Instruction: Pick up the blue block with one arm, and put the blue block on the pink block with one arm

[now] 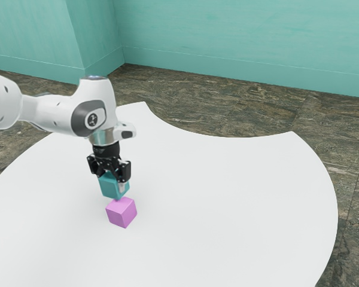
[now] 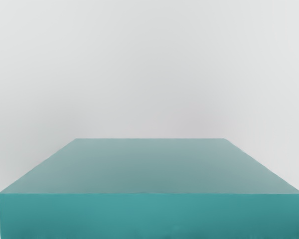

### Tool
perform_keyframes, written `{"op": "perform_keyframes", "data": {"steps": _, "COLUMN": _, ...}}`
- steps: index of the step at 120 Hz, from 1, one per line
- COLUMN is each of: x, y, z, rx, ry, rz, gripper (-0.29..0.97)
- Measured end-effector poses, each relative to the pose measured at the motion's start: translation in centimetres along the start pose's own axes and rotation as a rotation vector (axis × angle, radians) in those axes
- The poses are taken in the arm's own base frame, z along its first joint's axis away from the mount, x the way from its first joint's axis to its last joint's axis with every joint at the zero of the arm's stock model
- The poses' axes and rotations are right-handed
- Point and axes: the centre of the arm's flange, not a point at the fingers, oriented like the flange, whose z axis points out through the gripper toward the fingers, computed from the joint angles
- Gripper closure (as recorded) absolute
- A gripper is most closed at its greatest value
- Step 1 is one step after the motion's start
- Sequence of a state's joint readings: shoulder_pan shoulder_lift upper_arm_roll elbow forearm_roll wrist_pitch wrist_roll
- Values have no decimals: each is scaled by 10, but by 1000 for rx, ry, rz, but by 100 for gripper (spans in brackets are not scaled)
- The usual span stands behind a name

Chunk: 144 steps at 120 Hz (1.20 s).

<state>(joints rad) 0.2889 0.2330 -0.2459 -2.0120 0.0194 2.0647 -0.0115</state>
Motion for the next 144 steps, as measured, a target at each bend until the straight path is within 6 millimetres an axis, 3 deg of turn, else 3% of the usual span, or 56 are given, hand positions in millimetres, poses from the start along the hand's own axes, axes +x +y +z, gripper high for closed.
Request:
{"op": "perform_keyframes", "data": {"steps": 47, "x": -17, "y": 26, "z": -5, "rx": 44, "ry": 6, "rz": 24, "gripper": 29}}
{"op": "perform_keyframes", "data": {"steps": 108, "x": -20, "y": 37, "z": 3, "rx": 53, "ry": 6, "rz": 84, "gripper": 29}}
{"op": "perform_keyframes", "data": {"steps": 144, "x": -38, "y": 43, "z": 5, "rx": 64, "ry": 8, "rz": 102, "gripper": 29}}
